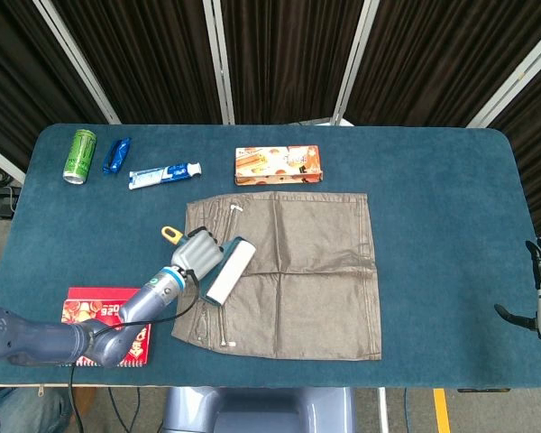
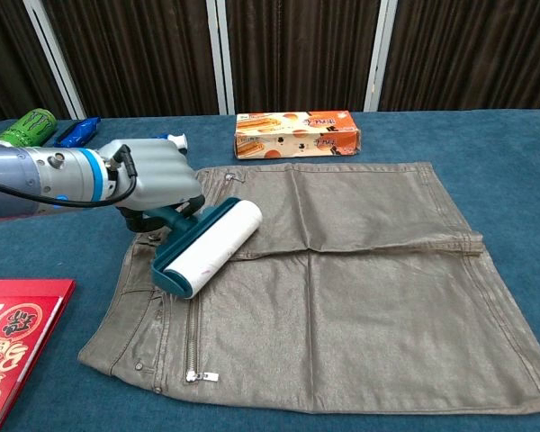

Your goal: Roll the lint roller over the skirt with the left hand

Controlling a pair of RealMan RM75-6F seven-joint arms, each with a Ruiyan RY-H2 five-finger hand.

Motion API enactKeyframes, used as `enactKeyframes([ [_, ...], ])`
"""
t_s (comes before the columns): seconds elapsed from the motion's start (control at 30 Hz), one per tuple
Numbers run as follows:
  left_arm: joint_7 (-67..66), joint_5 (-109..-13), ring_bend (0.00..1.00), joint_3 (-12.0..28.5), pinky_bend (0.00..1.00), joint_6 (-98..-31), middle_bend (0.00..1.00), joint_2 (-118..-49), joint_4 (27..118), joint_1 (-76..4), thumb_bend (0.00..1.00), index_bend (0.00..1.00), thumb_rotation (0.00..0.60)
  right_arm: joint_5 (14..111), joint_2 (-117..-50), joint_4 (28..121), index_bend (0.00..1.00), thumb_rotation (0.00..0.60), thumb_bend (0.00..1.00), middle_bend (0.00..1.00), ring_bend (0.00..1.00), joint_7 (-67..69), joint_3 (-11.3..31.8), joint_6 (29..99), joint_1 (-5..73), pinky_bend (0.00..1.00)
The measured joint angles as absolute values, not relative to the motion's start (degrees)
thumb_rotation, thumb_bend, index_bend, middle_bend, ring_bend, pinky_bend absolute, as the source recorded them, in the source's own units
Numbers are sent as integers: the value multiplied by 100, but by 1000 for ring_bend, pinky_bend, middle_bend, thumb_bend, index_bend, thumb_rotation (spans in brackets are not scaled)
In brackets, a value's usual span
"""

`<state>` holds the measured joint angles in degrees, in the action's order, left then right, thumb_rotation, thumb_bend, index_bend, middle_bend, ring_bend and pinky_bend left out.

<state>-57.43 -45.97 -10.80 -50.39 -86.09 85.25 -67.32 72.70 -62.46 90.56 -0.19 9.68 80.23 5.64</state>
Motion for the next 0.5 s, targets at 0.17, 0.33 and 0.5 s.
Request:
enactKeyframes([
  [0.17, -5431, -4752, 426, -1195, 447, -5007, 550, -8477, 8334, -6474, 805, 603, 600, 7275, -6233, 9095, 0, 600, 0, 0, 0, -35, 983, 8058, 559, 0],
  [0.33, -5105, -4955, 425, -1242, 447, -5025, 550, -8342, 8154, -6246, 807, 603, 600, 7287, -6231, 9111, 0, 600, 0, 0, 0, -56, 977, 8063, 559, 0],
  [0.5, -4788, -5060, 425, -1264, 447, -5030, 549, -8187, 7917, -5992, 807, 603, 600, 7315, -6234, 9126, 0, 600, 0, 0, 0, -75, 965, 8082, 554, 0],
])
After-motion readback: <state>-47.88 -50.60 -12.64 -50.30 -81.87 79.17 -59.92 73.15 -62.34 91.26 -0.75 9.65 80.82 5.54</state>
